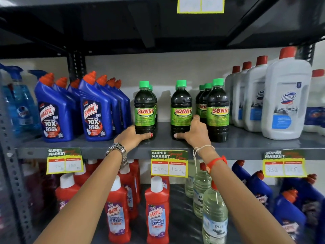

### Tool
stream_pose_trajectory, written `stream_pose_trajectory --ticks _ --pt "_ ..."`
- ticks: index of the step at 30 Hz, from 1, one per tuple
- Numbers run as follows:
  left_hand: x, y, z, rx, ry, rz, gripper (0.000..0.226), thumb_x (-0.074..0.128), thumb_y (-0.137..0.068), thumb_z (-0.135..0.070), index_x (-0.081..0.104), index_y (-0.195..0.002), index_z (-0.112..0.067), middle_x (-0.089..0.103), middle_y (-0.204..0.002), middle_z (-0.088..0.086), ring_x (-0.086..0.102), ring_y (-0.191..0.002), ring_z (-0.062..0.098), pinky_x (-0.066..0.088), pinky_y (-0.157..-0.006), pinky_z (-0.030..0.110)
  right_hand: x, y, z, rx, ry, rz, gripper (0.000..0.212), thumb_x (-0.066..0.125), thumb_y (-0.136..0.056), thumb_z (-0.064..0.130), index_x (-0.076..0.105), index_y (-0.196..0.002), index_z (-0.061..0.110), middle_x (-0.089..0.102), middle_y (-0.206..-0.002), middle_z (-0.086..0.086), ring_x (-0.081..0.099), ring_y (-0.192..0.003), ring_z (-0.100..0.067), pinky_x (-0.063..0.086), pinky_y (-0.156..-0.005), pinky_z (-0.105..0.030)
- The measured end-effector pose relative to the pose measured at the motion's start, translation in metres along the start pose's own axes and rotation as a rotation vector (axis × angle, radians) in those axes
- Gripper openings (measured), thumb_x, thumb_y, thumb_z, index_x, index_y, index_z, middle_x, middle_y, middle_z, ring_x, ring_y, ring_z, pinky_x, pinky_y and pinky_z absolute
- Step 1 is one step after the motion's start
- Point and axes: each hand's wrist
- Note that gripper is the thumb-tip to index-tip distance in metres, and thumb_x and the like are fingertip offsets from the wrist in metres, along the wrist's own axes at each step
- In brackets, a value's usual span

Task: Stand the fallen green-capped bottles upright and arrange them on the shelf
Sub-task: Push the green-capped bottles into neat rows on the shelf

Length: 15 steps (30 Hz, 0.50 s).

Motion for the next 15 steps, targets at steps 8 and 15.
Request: stream_pose_trajectory --ticks 8,15 --pt "0.0000 0.0011 0.0004 -0.025 -0.058 -0.015 0.071 0.055 -0.066 -0.067 0.052 -0.121 -0.022 0.066 -0.116 0.004 0.062 -0.101 0.027 0.048 -0.091 0.043 0.0051 -0.0039 0.0030 0.007 0.030 -0.034 0.086 0.086 -0.062 0.025 0.033 -0.125 -0.001 0.058 -0.121 -0.024 0.055 -0.115 -0.040 0.045 -0.094 -0.041" --pt "-0.0021 0.0071 -0.0012 -0.026 -0.086 0.041 0.085 0.046 -0.062 -0.075 0.044 -0.126 -0.021 0.063 -0.119 0.003 0.061 -0.102 0.026 0.048 -0.090 0.040 0.0059 0.0027 -0.0021 -0.049 0.032 -0.063 0.086 0.084 -0.065 0.024 0.034 -0.130 -0.002 0.054 -0.126 -0.020 0.048 -0.122 -0.035 0.040 -0.099 -0.037"
Point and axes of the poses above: each hand's wrist, its own y-axis away from the middle knuckle, its own x-axis out of the palm, z = x × y
